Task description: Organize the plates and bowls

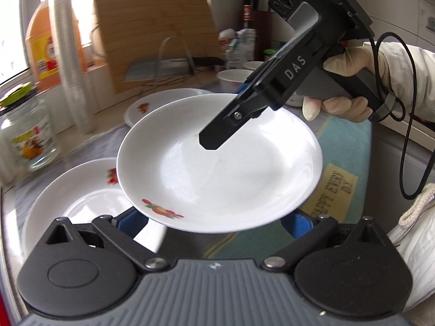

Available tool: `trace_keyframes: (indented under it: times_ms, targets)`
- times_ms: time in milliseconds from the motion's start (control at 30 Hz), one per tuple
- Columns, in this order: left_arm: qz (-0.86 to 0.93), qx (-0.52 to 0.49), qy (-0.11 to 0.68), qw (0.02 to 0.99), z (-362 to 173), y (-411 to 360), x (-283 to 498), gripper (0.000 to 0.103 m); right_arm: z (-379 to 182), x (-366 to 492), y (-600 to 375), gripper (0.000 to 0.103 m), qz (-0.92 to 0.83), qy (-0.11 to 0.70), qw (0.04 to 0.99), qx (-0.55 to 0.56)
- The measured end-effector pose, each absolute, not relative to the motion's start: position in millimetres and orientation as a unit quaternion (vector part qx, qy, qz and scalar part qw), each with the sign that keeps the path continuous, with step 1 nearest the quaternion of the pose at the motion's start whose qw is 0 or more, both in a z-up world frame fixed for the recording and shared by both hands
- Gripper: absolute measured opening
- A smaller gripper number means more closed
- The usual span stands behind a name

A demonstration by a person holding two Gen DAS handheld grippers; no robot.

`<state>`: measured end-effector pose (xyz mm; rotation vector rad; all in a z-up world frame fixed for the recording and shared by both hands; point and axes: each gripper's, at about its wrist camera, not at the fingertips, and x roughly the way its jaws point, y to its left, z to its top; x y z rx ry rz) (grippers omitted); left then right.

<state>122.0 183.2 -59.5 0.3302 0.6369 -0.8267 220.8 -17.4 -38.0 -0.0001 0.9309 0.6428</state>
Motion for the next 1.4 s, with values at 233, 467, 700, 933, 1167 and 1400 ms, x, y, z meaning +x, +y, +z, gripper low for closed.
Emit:
trace_keyframes:
  times_ms: [233, 467, 700, 933, 1167, 1400]
  targets:
    - [-0.362, 0.149, 0.306, 0.868, -56.7, 215.8, 128.4, 0.102, -38.1, 241.0, 27.2, 0.103, 0.332, 0.438, 0.835, -0.015]
    - [-0.333, 0.14, 0.312, 0.879, -53.4, 238.9, 133.6, 0.102, -41.0, 260.5, 64.2, 0.103, 0.356, 0.438, 0.825, -0.033]
    - [-0.314, 0.13, 0.32, 0.884, -57.7, 255.6, 139.9, 0.102, -48.5, 276.4, 90.0, 0.103, 0.372, 0.442, 0.815, -0.042]
    - [-0.304, 0.123, 0.329, 0.886, -63.1, 264.2, 145.9, 0.102, -56.6, 287.1, 104.2, 0.103, 0.379, 0.45, 0.807, -0.047]
    - [-0.302, 0.128, 0.333, 0.884, -64.4, 265.3, 150.9, 0.102, -64.0, 295.2, 108.7, 0.103, 0.377, 0.457, 0.804, -0.049]
    - [-0.307, 0.135, 0.344, 0.877, -63.8, 264.8, 158.4, 0.102, -64.2, 296.7, 108.6, 0.103, 0.375, 0.455, 0.806, -0.047]
